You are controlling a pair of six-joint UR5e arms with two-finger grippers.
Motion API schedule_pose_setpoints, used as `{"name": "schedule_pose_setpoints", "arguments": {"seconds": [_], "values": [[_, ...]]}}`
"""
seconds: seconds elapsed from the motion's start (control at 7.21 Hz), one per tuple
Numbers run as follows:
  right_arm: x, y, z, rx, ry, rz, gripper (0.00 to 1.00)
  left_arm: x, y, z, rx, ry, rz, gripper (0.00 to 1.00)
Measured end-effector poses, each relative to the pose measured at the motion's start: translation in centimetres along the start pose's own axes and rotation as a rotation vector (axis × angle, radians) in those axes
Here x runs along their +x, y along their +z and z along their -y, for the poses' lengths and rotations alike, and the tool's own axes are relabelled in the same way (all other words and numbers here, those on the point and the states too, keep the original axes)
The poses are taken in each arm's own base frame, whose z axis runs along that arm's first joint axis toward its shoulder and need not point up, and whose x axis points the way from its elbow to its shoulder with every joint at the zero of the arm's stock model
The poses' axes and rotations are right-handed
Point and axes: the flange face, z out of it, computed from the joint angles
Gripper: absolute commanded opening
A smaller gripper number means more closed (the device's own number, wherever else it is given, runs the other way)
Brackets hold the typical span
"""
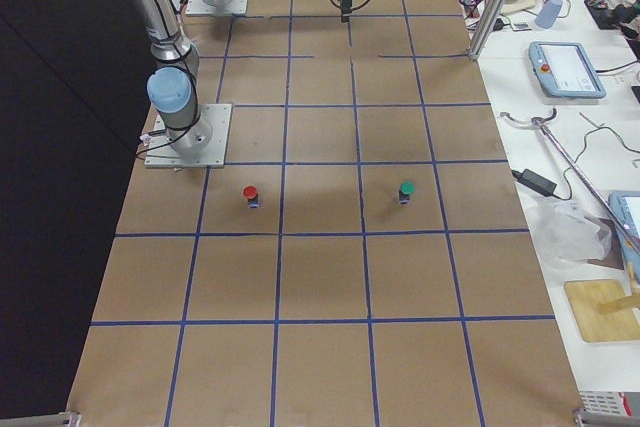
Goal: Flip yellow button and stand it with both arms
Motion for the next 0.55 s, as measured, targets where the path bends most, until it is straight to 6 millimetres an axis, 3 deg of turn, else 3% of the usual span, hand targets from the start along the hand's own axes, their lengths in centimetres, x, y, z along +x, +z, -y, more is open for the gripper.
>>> {"name": "schedule_pose_setpoints", "arguments": {"seconds": [0.55], "values": [[0.01, 0.08, 0.03, -0.002, -0.002, -0.001, 1.00, -0.01, -0.22, -0.01, 0.005, 0.008, 0.001, 1.00]]}}
